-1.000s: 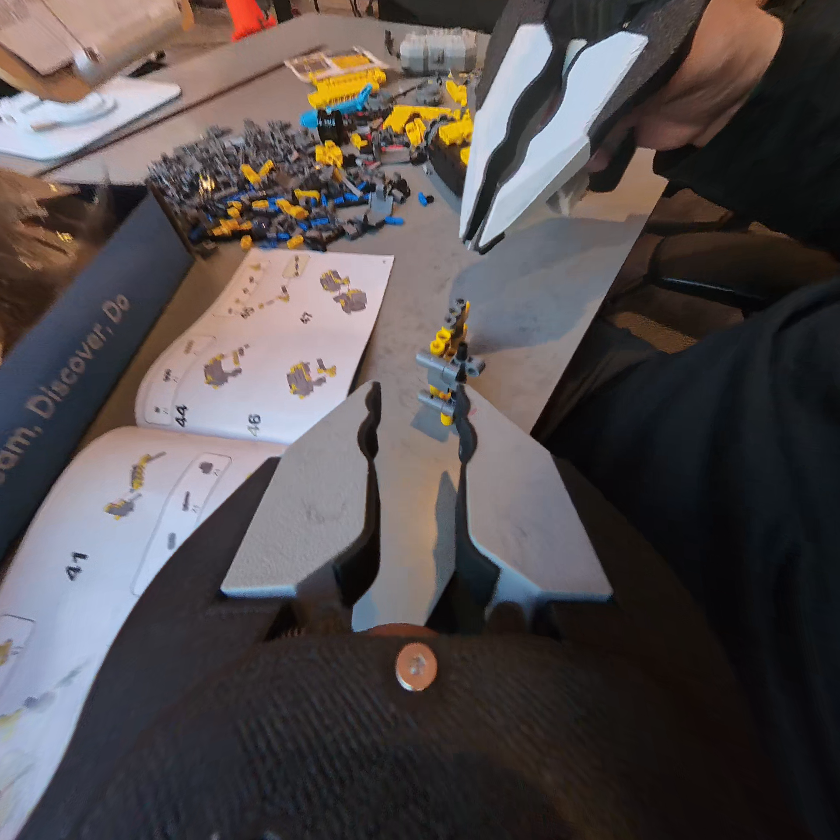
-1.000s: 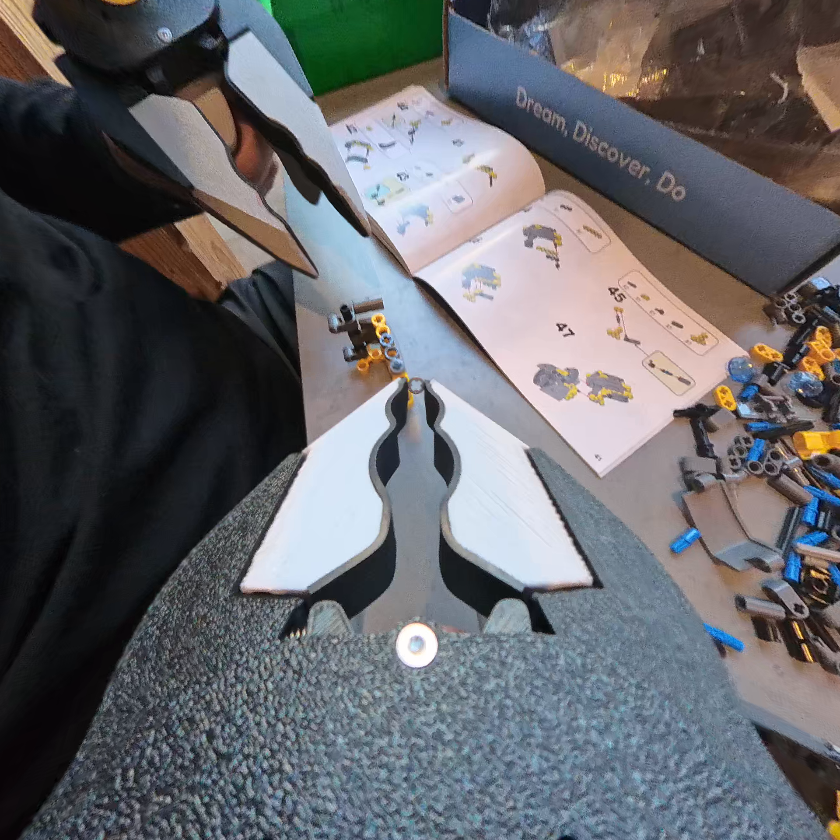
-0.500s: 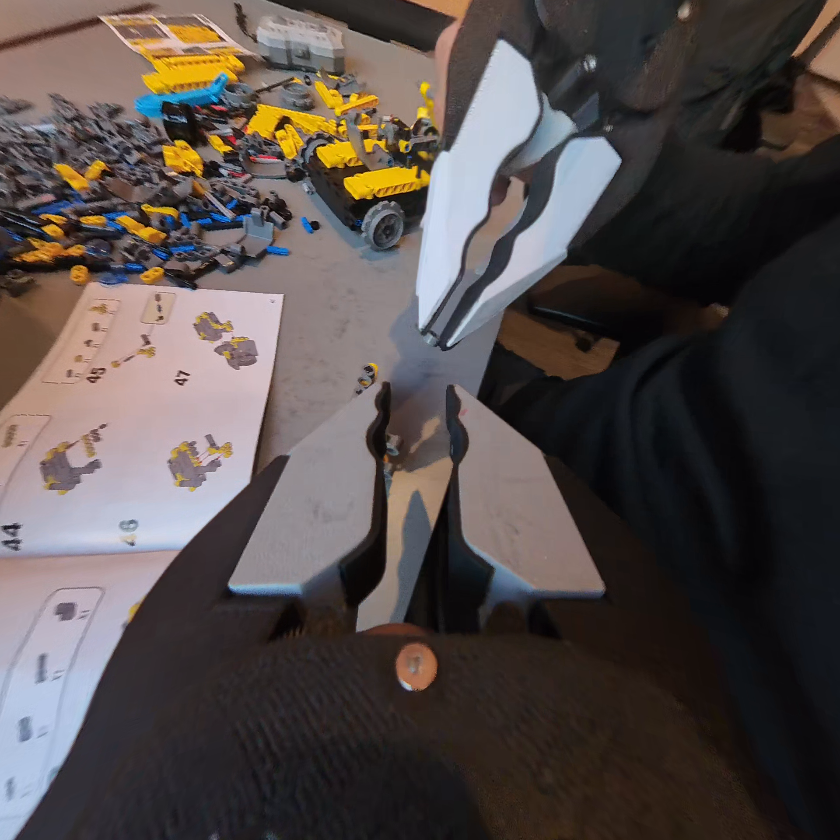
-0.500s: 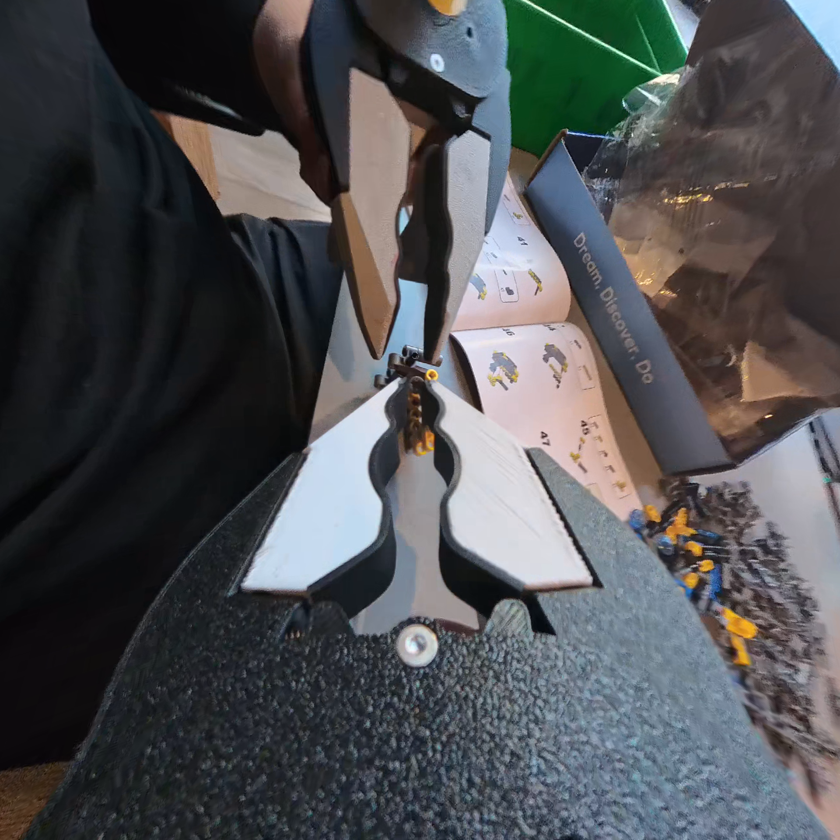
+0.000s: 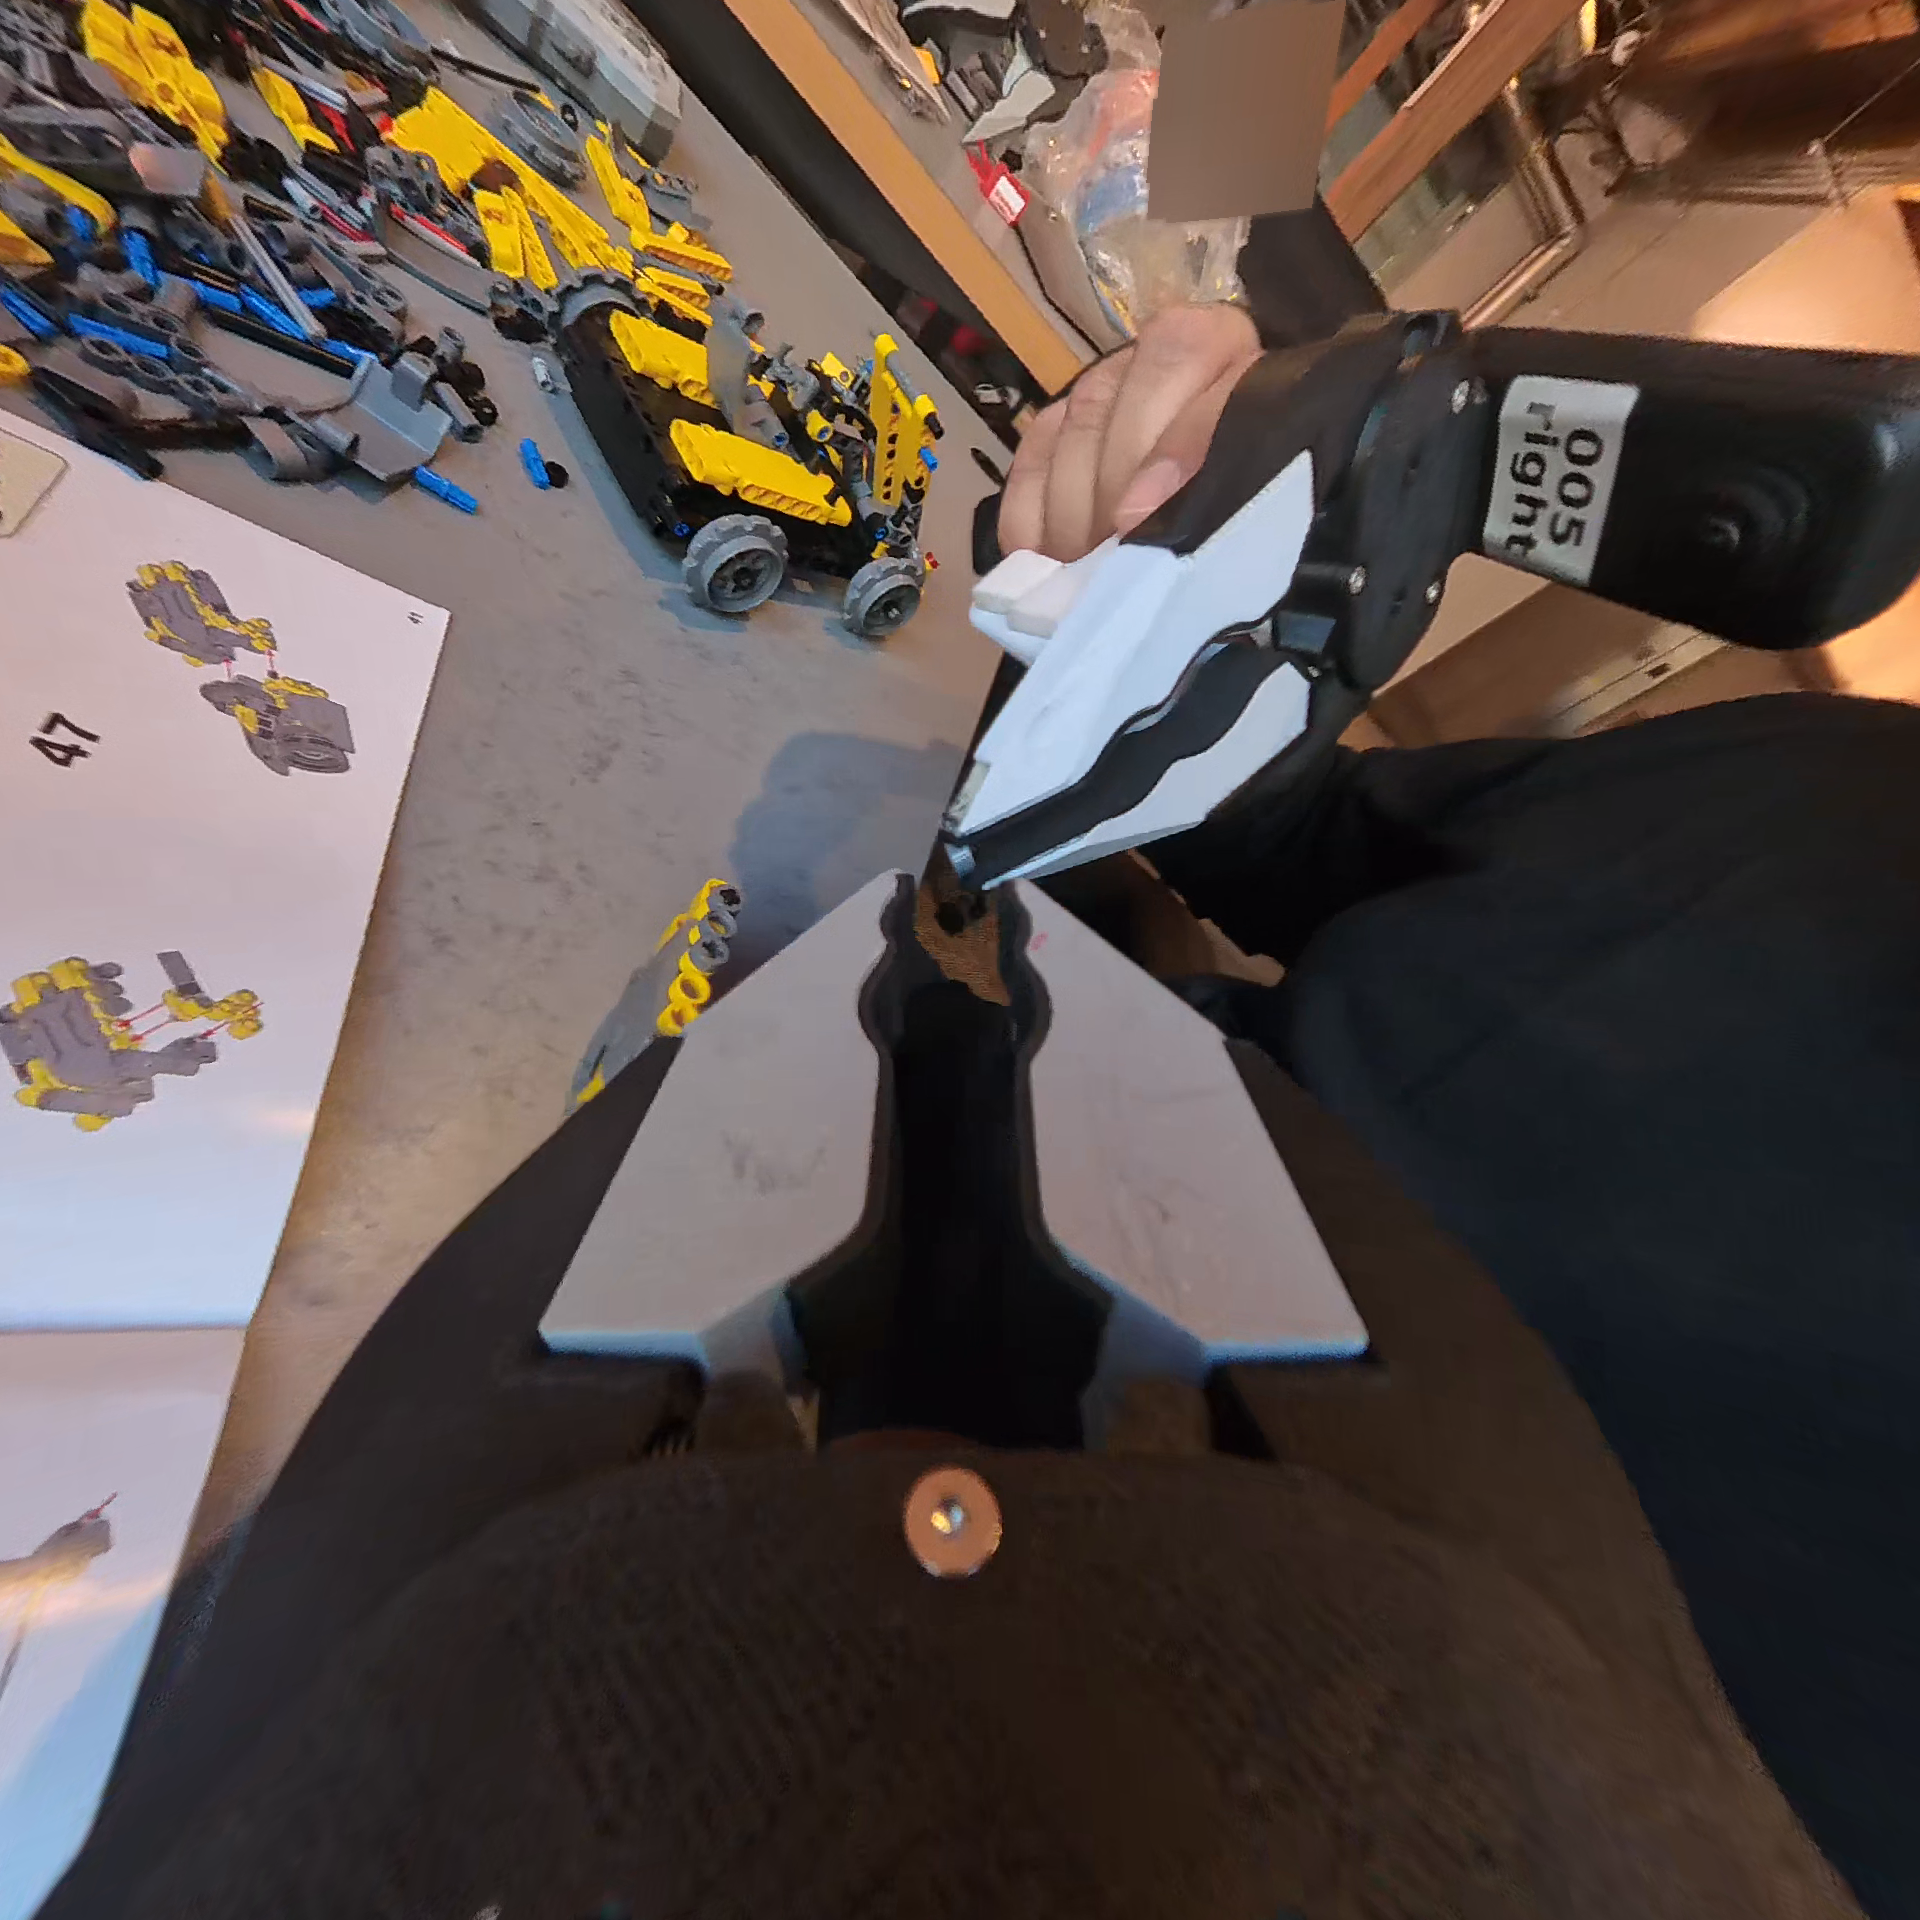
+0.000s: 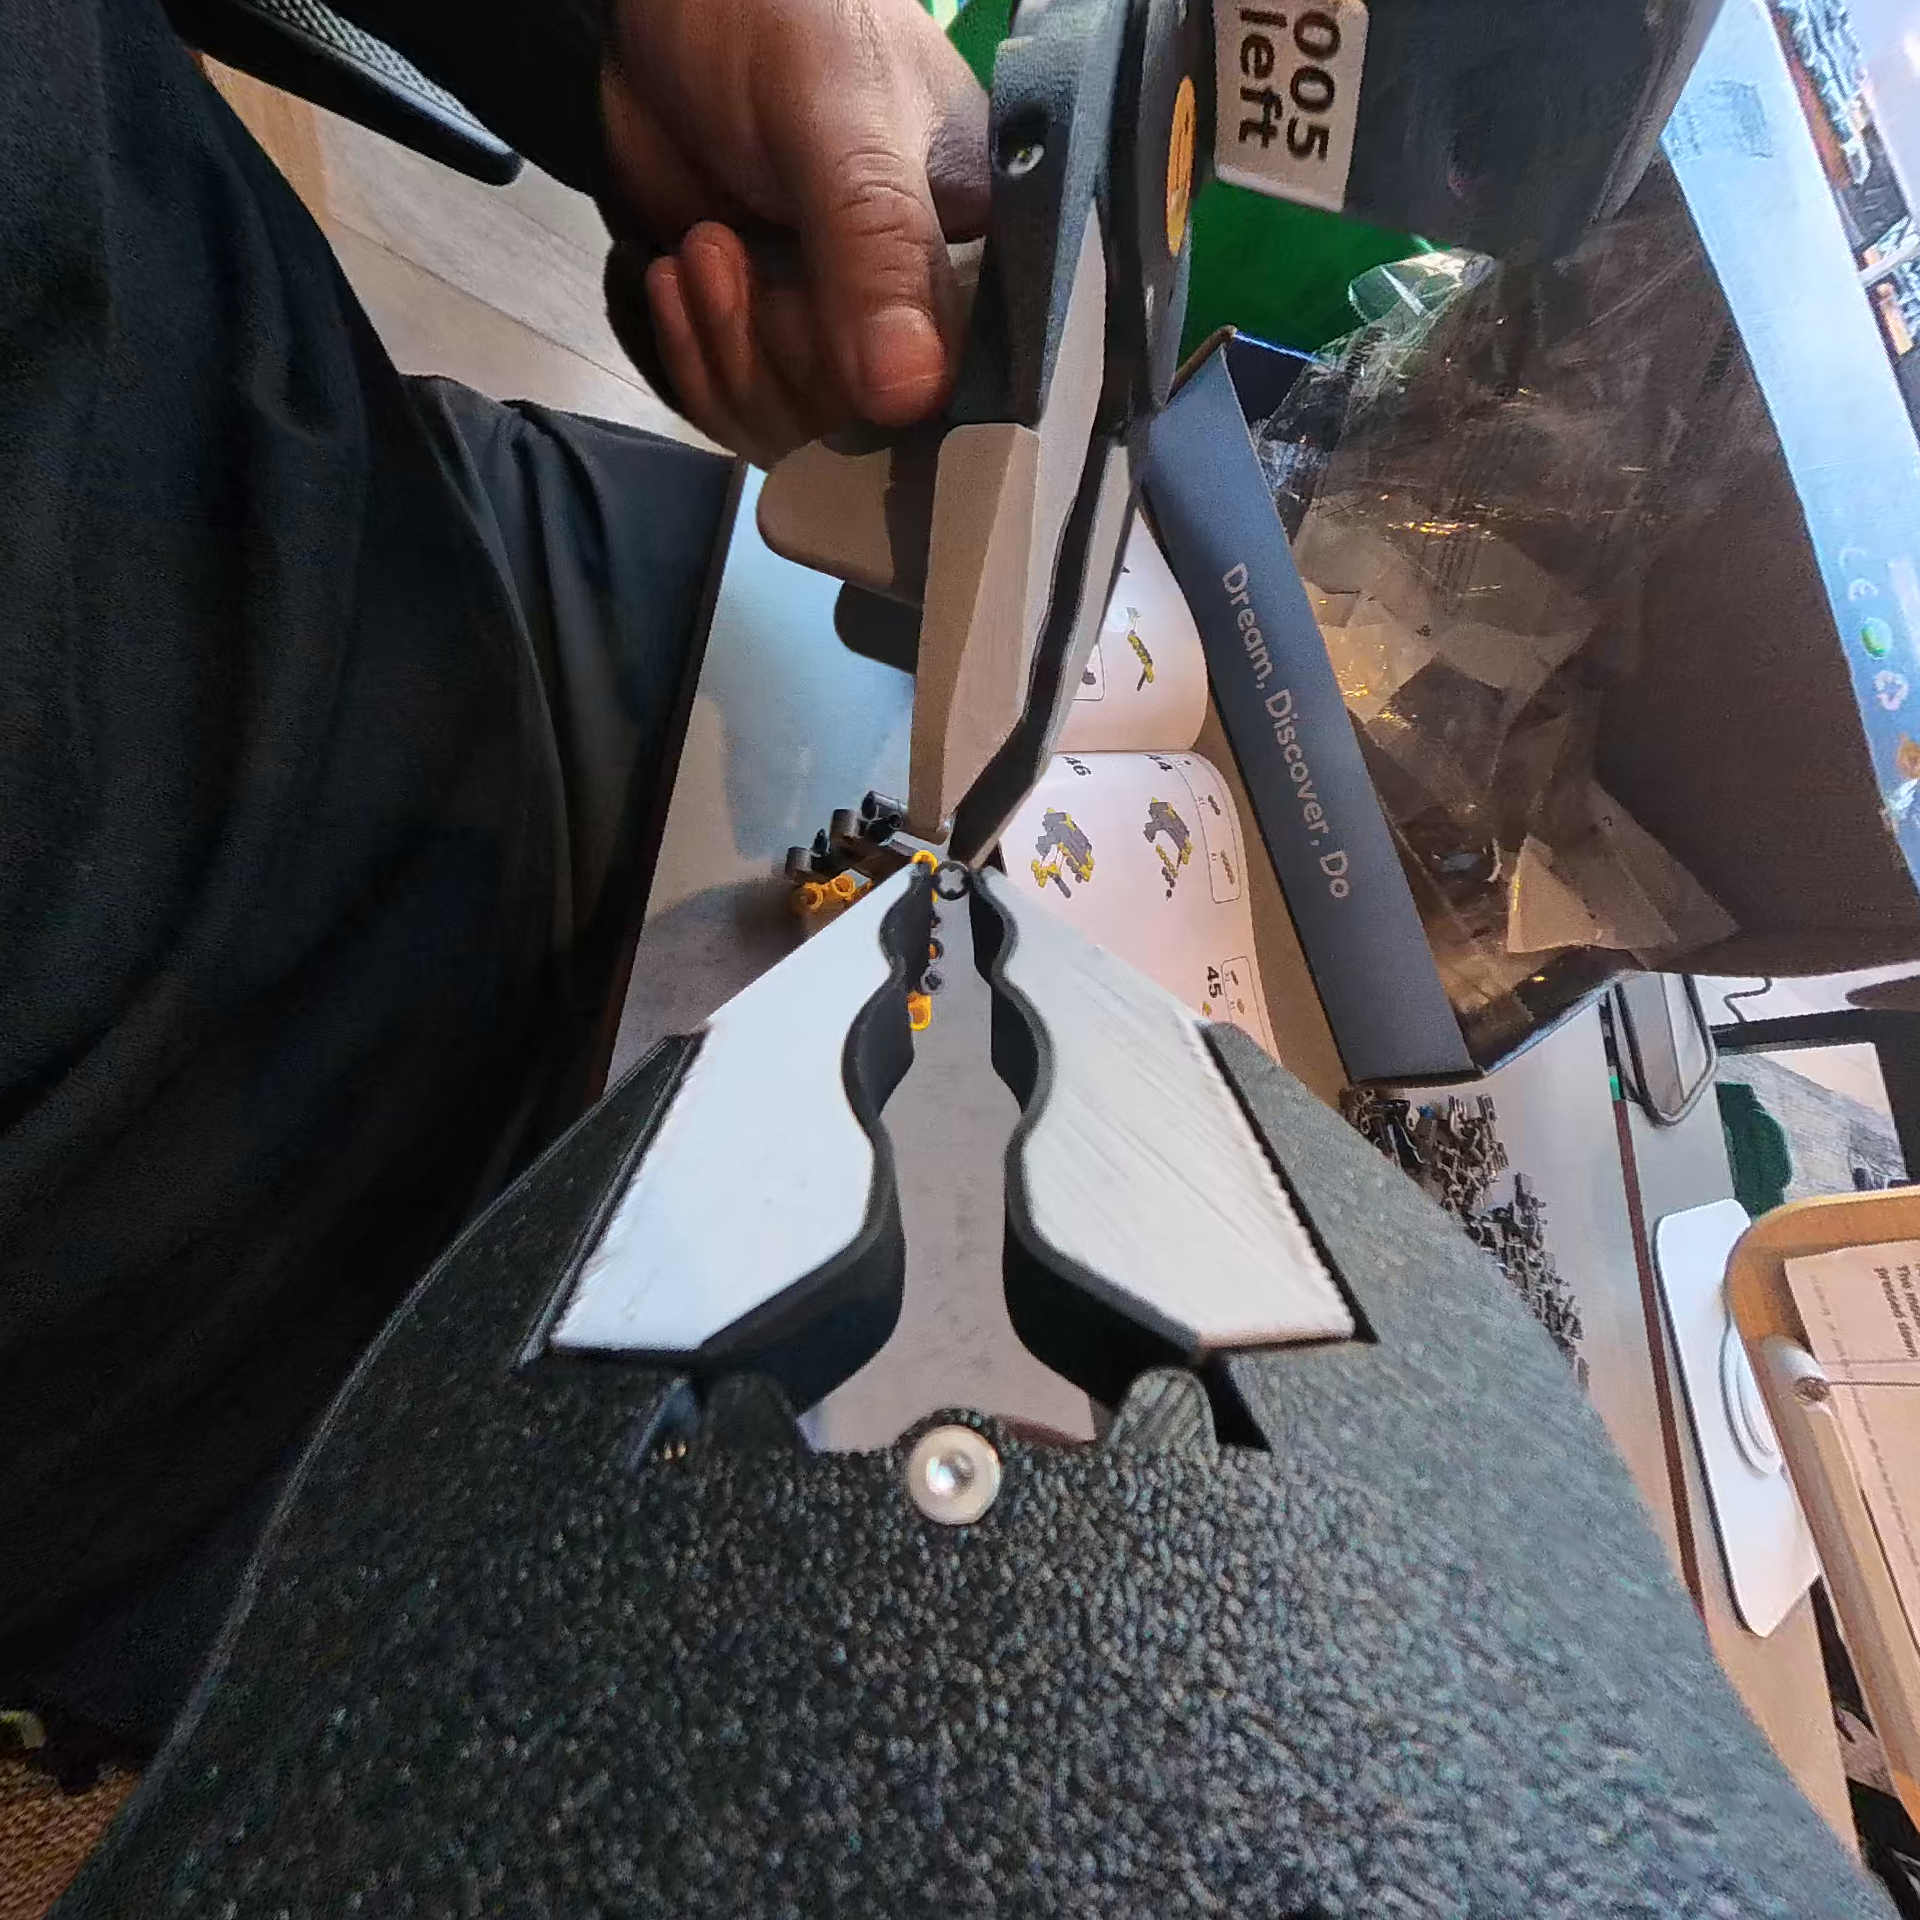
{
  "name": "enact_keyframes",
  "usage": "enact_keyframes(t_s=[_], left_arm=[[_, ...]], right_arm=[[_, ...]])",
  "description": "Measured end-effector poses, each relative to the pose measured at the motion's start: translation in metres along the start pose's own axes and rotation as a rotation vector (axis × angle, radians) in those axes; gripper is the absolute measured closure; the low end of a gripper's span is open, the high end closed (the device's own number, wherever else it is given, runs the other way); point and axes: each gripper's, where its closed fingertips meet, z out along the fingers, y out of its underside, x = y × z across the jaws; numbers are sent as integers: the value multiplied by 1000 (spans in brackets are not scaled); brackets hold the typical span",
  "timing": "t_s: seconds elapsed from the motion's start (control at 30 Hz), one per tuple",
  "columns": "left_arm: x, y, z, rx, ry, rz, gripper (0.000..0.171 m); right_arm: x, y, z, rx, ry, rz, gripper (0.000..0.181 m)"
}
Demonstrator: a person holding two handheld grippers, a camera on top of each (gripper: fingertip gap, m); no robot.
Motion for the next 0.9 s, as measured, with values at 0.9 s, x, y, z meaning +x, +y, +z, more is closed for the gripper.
enact_keyframes(t_s=[0.9], left_arm=[[2, -4, 8, 78, 134, -202, 170]], right_arm=[[2, 4, 2, -1, 76, 26, 175]])
